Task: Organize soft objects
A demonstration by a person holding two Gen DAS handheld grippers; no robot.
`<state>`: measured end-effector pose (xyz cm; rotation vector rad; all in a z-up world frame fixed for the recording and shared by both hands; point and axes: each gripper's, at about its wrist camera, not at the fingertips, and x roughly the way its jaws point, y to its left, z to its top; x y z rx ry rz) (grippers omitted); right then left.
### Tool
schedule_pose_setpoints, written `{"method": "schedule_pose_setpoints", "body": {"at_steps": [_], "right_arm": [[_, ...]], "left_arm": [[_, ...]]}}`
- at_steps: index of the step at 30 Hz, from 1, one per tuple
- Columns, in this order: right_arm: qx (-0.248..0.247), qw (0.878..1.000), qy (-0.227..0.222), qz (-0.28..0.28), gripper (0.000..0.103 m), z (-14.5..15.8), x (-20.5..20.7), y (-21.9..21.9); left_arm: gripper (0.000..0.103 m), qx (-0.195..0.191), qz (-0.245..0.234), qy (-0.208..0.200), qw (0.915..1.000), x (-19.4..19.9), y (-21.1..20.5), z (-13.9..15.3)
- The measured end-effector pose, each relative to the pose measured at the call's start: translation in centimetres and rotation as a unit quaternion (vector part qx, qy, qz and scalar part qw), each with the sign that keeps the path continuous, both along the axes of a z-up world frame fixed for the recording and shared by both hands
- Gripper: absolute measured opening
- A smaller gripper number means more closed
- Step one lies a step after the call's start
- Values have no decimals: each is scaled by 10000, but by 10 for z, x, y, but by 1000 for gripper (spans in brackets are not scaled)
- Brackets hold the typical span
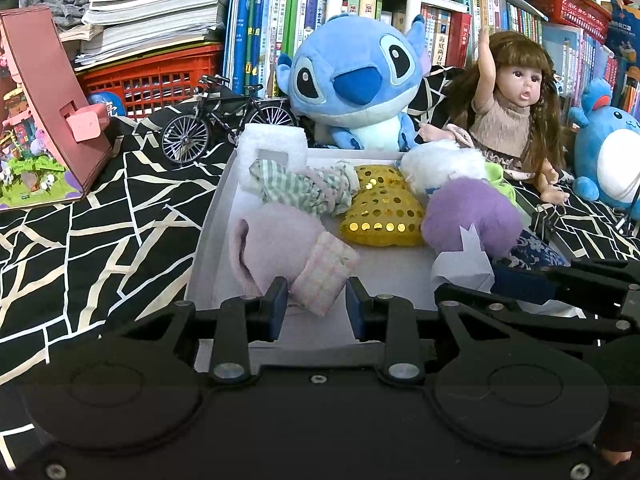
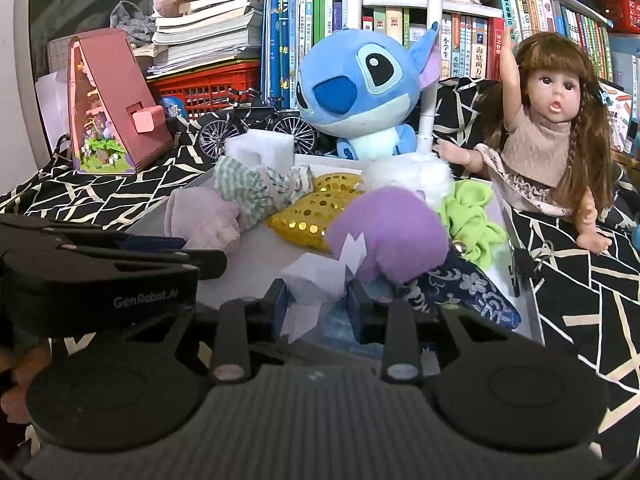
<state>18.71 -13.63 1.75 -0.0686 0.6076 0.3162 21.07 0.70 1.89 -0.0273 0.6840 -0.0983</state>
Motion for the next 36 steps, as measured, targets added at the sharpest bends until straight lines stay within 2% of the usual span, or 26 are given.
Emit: {"method": "schedule_pose_setpoints", "body": {"at_steps": [1, 2, 3, 5, 7, 11, 14, 16, 19, 26, 32, 36], "right_arm": [[1, 10000, -2, -2, 41, 0, 0, 0], [14, 10000, -2, 2, 45, 1, -1, 0], [29, 10000, -16, -9, 53, 1, -2, -1], [68, 10000, -39, -48, 60, 3, -5, -3], [121, 9999, -59, -76, 64, 5, -8, -6], [225, 9995, -155, -135, 72, 12, -16, -13], [270, 9991, -262, -185, 79, 19, -25, -19], [292, 9988, -330, -221, 82, 24, -32, -22], [365, 9982, -372, -296, 88, 29, -43, -28], [328, 9969, -273, -655, 96, 25, -65, -40], [30, 9968, -184, -775, 101, 7, -78, -41], [2, 9957, 52, -923, 102, -6, -80, -45]], "left_arm": [[31, -2, 1, 15, 10000, 0, 0, 0], [29, -6, 0, 20, 10000, 0, 0, 1], [30, -5, 14, 17, 10000, -1, 0, 1], [32, 32, 29, -63, 10000, -5, 0, 4], [42, 89, 48, -150, 9998, -9, 0, 8], [51, 11, 24, -241, 9997, -20, 4, 19], [64, -19, 36, -320, 9995, -31, 6, 27], [77, 4, 54, -421, 9991, -40, 7, 33], [84, -62, 1, -512, 9987, -53, 10, 38], [87, -130, -90, -340, 9993, -76, 10, 31], [88, 8, -18, 5, 10000, -82, 10, 7], [88, 95, 50, 178, 9998, -85, 10, -7]]}}
